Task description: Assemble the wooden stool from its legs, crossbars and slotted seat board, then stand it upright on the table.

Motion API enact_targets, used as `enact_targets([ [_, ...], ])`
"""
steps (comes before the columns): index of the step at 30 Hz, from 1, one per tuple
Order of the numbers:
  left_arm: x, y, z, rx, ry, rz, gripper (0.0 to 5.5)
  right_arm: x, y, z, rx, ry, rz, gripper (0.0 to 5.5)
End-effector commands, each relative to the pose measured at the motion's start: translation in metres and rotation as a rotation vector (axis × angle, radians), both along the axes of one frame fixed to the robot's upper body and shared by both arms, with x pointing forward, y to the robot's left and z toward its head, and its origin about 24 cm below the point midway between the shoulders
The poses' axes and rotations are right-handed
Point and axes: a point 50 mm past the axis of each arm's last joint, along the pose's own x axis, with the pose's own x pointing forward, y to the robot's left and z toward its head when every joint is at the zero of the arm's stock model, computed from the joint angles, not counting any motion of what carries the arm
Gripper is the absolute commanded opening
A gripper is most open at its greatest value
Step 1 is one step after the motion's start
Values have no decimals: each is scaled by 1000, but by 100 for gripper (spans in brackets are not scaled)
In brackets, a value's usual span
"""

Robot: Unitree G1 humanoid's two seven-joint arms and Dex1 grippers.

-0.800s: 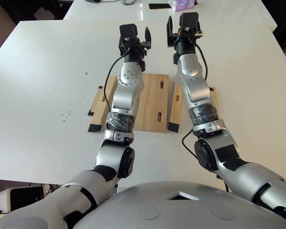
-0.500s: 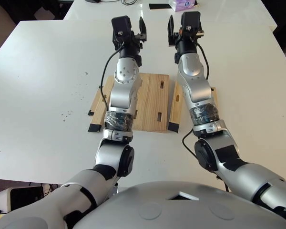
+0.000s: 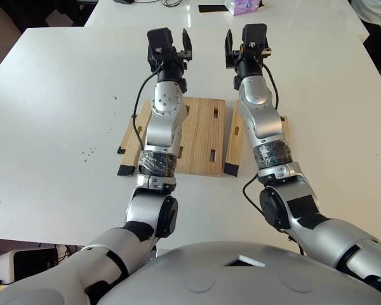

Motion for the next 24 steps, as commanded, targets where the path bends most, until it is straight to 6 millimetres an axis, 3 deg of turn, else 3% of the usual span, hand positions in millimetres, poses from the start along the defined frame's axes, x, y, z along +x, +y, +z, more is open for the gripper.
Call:
enact_targets([
  [1,-6,7,-8,29,25,35,374,-6,7,4,44,-23,55,363],
  [18,-10,-5,2,-75,-2,-116,374,-4,2,2,110,22,44,363],
  [24,-9,2,-3,-48,11,-63,374,-4,3,7,77,-16,45,363],
])
